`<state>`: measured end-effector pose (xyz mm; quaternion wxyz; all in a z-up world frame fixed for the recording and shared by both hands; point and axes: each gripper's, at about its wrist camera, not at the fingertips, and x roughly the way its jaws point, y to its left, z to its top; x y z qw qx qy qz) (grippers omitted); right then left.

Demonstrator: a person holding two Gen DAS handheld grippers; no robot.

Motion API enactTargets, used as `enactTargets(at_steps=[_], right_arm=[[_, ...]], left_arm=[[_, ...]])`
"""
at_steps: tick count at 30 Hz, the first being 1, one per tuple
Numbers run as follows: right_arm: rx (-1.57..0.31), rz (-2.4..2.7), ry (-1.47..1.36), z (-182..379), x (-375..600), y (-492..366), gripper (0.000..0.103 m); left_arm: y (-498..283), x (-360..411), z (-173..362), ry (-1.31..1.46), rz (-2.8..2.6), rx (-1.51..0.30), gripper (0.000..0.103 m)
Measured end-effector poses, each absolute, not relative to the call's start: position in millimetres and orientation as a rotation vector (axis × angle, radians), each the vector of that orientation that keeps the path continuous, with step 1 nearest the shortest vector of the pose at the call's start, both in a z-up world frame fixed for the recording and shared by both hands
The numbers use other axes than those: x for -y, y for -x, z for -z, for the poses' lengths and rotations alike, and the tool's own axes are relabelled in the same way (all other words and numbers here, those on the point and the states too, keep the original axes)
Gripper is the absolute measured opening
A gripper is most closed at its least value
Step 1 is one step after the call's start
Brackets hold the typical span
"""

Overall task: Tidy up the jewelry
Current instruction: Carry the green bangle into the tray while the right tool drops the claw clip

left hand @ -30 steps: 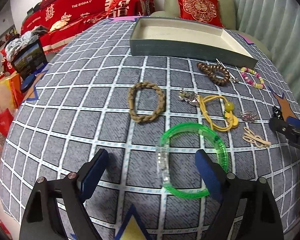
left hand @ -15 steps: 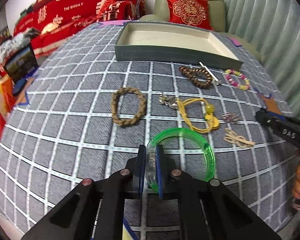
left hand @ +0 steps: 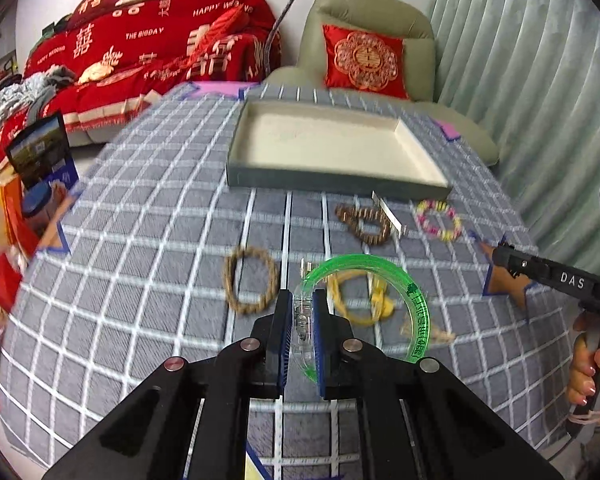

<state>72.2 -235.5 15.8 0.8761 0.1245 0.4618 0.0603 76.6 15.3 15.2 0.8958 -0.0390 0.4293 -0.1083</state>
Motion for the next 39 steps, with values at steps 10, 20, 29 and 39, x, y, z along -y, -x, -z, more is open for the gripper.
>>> enactTargets(at_steps=[10, 20, 29, 39], right_arm=[[-0.919, -0.168, -0.25, -70.6, 236.2, -127.8, 0.026], [-0.907, -0.187, -0.23, -97.6, 233.1, -216.4, 0.026], [-1.004, -0.184, -0.179, -27.2, 210.3, -279.8, 0.026], [-1.089, -0.142, -0.136, 34.7, 202.4, -311.5, 0.026]], left_arm=[[-127.9, -22.6, -66.8, 0.102, 0.227, -0.813, 0.02], [-214.4, -20.5, -73.9, 0.123, 0.219, -0.819, 0.02], [-290.3, 9.7, -19.2, 0.049, 0.204, -0.901, 0.02], [-323.6, 31.4, 33.5, -0.059, 0.146, -0.97, 0.02]])
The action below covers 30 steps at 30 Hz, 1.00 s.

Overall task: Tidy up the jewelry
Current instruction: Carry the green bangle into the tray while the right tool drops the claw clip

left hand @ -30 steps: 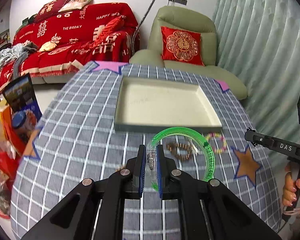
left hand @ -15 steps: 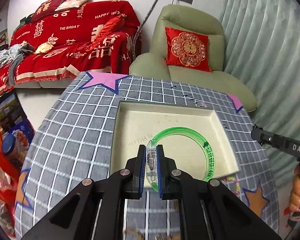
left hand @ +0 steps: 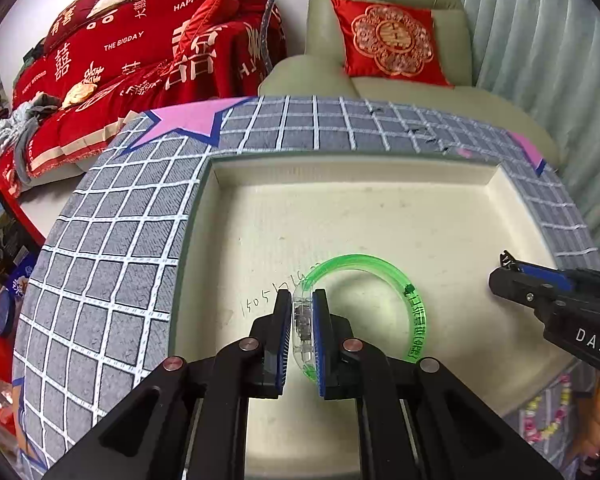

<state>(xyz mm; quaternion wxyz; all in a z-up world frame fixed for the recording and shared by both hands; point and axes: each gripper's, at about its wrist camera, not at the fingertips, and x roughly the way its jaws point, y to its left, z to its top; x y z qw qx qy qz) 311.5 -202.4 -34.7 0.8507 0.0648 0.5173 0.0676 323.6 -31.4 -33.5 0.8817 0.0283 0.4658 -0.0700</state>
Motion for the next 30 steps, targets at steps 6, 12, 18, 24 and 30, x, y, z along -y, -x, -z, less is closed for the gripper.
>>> enactTargets(at_steps=[6, 12, 18, 24, 30], right_arm=[[-1.066, -0.135, -0.071, 35.8, 195.5, -307.7, 0.027], [-1.066, -0.145, -0.099, 36.2, 198.5, -306.5, 0.048], [-1.029, -0.169, -0.244, 23.7, 216.8, -302.7, 0.057], [-0.97, -0.151, -0.312, 1.4, 229.5, -284.3, 0.065], [-0.935, -0.154, -0.288, -17.3, 231.8, -246.8, 0.073]], left_arm=[[-325.5, 38.0, 44.8, -0.103, 0.113, -0.976, 0.02], [-322.5, 41.4, 44.8, -0.142, 0.08, -0.974, 0.02], [-314.7, 35.1, 30.2, -0.098, 0.101, -0.942, 0.02], [-303.9, 28.7, 16.7, -0.065, 0.111, -0.919, 0.021], [-282.5, 17.3, 3.8, -0.019, 0.117, -0.909, 0.083]])
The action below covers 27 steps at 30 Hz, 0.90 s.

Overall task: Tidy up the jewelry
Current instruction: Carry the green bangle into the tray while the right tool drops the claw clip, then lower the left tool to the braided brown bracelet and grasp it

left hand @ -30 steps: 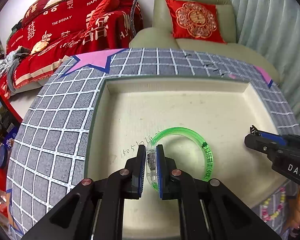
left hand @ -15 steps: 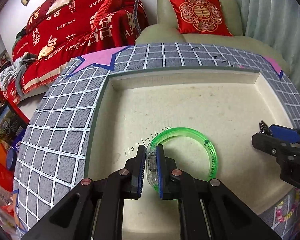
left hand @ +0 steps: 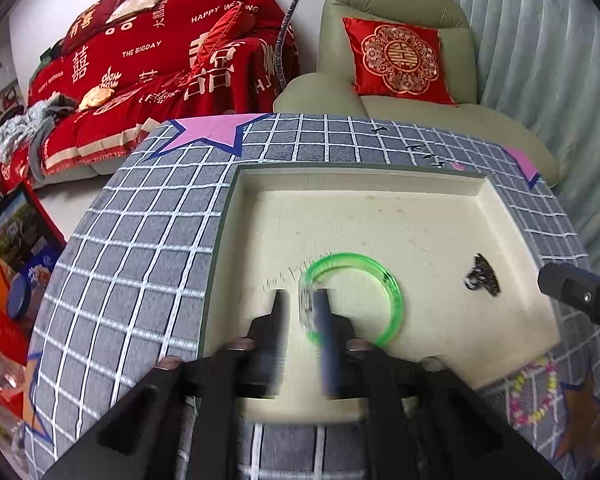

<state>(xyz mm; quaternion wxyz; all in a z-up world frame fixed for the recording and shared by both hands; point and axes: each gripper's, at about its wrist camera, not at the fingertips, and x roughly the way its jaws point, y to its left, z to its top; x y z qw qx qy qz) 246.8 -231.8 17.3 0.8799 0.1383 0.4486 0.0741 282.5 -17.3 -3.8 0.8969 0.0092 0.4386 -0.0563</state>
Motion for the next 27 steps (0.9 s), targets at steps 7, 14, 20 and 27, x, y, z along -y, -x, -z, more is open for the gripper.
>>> enactTargets(at_steps=[7, 14, 20, 27], right_arm=[[-0.929, -0.168, -0.292, -24.9, 232.0, -204.4, 0.082], [-0.947, -0.187, -0.298, -18.8, 234.8, -160.7, 0.084], [-0.945, -0.199, -0.343, -8.1, 241.7, -132.3, 0.085], [-0.984, -0.155, -0.365, 4.4, 244.1, -114.7, 0.085]], left_arm=[[-235.4, 11.3, -13.1, -0.047, 0.103, -0.815, 0.103], [-195.9, -1.8, -5.3, -0.077, 0.101, -0.832, 0.103], [-163.8, -12.3, 2.5, -0.065, 0.089, -0.851, 0.103], [-134.1, -25.6, 20.4, -0.1, 0.059, -0.868, 0.103]])
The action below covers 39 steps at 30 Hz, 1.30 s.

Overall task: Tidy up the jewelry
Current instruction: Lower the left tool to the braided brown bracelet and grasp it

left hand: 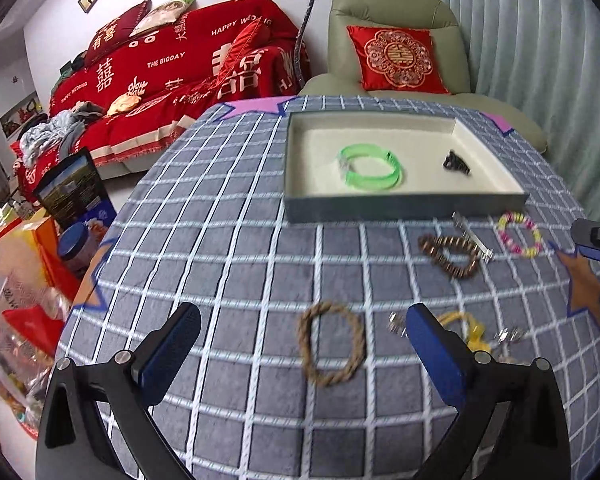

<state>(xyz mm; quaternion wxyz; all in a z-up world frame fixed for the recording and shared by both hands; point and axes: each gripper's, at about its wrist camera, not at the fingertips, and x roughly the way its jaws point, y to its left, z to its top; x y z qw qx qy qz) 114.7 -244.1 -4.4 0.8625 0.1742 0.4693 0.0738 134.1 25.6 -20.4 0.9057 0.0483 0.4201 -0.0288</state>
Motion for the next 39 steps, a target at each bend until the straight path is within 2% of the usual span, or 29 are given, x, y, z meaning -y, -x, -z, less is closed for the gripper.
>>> enactTargets(at_steps=[11, 28, 29, 36, 39], right_arm=[[-1.085, -0.138, -0.231, 25.7, 222.0, -100.6, 0.085], [-1.046, -0.131, -0.158, 18.7, 189.4, -158.8, 0.085], [-1.042, -0.131, -0.149, 18.9, 186.8, -163.9, 0.084], [-1.057, -0.142, -0.107, 31.0, 174.6, -188.1, 0.056], [-1.069, -0.149, -0.092, 35.9, 170.2, -194.1, 0.054]], left_arm=[[-117.4, -54.6, 43.8, -0.07, -0.011, -0.916, 0.103], [-136.0, -52.8, 53.4, -0.054, -0.013, -0.944, 0.103], [-137.3, -51.6, 53.7, -0.054, -0.012, -0.945, 0.103], [-142.0, -47.5, 54.9, -0.064, -0.017, -0.947, 0.103], [-144.8, -46.5, 56.8, -0.073, -0.014, -0.961, 0.097]])
